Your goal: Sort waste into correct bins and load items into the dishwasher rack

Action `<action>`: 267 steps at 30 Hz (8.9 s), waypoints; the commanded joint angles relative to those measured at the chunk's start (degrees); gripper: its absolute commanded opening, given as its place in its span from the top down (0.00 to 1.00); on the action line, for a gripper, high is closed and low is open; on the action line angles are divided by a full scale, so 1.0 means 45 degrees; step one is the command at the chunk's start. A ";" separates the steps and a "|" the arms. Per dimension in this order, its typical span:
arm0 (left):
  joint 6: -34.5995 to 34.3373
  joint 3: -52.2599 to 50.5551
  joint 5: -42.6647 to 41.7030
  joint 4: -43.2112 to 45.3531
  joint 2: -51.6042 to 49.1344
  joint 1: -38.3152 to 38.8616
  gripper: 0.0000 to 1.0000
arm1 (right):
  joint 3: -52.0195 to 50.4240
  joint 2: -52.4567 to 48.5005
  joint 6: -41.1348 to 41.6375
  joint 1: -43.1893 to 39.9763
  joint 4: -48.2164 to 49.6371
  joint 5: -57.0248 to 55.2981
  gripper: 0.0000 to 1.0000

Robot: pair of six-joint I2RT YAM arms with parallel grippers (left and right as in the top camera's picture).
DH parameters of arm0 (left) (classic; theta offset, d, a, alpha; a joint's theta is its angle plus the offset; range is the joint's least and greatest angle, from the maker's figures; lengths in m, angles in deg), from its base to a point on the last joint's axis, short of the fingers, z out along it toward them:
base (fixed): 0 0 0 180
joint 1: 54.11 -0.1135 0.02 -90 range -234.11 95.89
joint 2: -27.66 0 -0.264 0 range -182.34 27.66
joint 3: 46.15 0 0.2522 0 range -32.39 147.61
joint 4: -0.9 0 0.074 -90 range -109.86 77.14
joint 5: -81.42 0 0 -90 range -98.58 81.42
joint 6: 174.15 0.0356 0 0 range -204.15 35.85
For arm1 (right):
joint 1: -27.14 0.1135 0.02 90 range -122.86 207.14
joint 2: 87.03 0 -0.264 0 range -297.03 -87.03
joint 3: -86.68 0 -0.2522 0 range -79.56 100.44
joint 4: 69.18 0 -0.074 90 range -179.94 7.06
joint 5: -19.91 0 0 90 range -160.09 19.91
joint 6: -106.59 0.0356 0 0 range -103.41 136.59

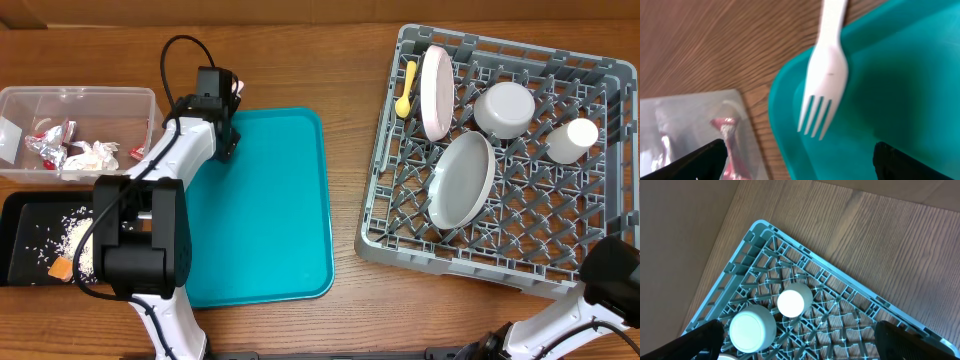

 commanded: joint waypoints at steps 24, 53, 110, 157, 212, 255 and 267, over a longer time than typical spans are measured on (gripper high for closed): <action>0.1821 0.0019 -0.1569 0.1039 -0.1229 -0.0238 0.25 | 0.0019 0.0092 0.0063 -0.0015 0.0024 -0.0097 0.00; 0.2093 0.0019 -0.1273 0.1676 -0.1472 -0.0238 0.63 | 0.0019 0.0092 0.0063 -0.0015 0.0024 -0.0097 0.00; -0.4906 0.4483 -0.9321 -0.4425 0.1263 0.4653 0.96 | 0.0019 0.0092 0.0063 -0.0015 0.0024 -0.0097 0.00; -1.1608 0.4488 -1.0559 0.1481 -0.1287 0.6747 0.86 | 0.0019 0.0092 0.0063 -0.0015 0.0024 -0.0097 0.00; -1.0972 0.4857 -0.7723 -0.6679 -0.1098 0.7563 0.59 | 0.0019 0.0092 0.0063 -0.0015 0.0024 -0.0097 0.00; -1.2983 0.4857 -1.2138 -0.7679 -0.1093 0.8796 0.78 | 0.0019 0.0092 0.0063 -0.0015 0.0024 -0.0097 0.00; -1.2930 0.4867 -1.1618 -0.8189 -0.1020 0.8340 0.62 | 0.0019 0.0092 0.0063 -0.0015 0.0024 -0.0097 0.00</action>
